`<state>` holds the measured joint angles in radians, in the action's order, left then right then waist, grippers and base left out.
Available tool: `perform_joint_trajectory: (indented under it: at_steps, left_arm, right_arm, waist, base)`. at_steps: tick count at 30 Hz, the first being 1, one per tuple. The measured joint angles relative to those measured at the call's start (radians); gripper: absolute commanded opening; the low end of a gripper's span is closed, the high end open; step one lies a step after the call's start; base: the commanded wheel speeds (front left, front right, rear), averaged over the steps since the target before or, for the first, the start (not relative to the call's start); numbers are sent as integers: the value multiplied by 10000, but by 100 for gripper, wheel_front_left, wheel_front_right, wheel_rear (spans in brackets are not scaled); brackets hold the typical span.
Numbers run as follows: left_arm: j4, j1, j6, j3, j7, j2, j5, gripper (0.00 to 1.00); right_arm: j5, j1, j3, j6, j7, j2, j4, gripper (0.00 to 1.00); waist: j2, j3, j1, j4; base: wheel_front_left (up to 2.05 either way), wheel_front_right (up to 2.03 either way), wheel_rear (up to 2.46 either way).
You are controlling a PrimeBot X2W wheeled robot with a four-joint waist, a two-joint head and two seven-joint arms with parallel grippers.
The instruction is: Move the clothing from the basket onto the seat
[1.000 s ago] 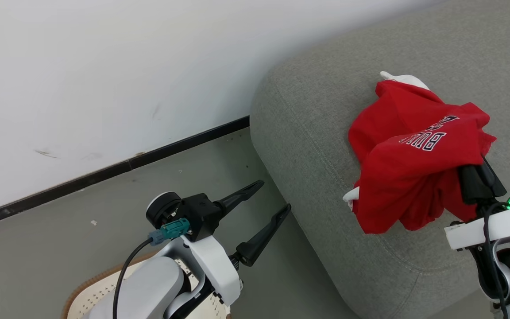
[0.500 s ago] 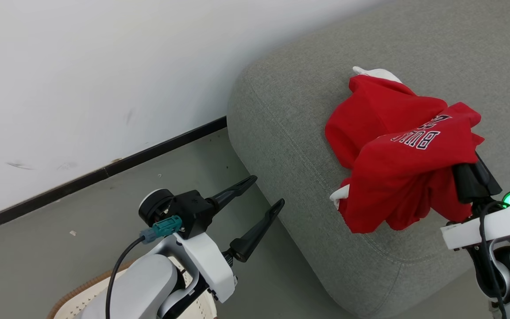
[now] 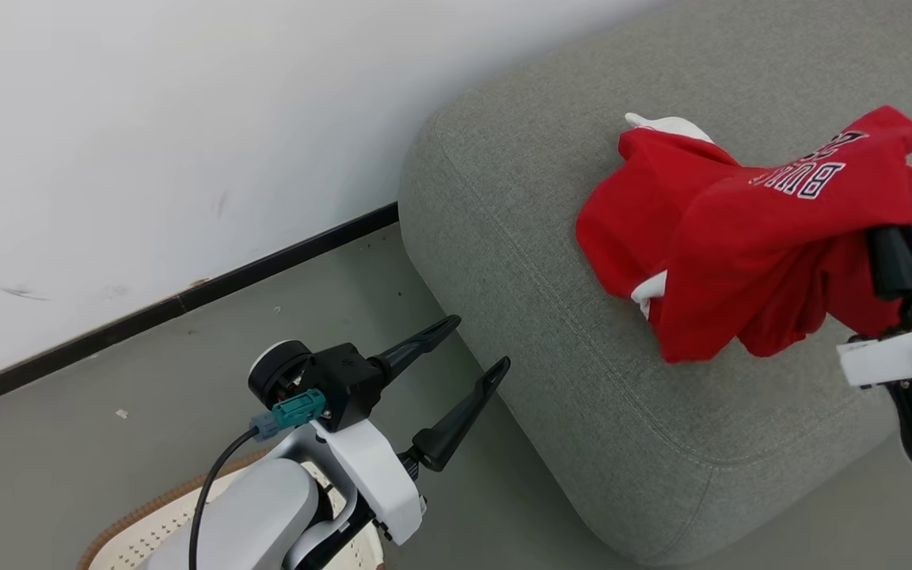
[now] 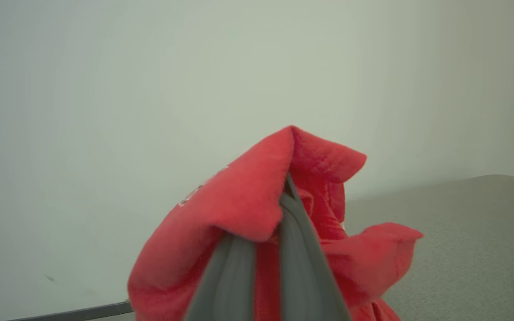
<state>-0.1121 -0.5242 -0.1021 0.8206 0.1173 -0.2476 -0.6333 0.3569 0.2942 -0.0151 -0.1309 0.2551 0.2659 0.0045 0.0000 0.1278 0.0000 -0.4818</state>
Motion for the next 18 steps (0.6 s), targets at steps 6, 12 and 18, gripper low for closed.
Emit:
perform_joint_trajectory:
  at_steps: [6, 12, 18]
  left_arm:
    - [58, 0, 31, 4, 0, 8, 0, 100]
    - [75, 2, 31, 6, -15, -23, -6, 100]
    - [148, 7, 40, 6, -61, -52, -88, 100]
  right_arm:
    - [8, 586, 105, 0, 2, 596, 174, 0]
    - [341, 1246, 107, -2, 2, 1174, 780, 0]
    - [721, 1762, 249, -2, 0, 1820, 1718, 0]
  waist:
    - [0, 58, 0, -8]
    - [0, 138, 0, 7]
    - [0, 244, 0, 48]
  base:
    - [0, 0, 0]
    - [0, 0, 0]
    - [0, 0, 0]
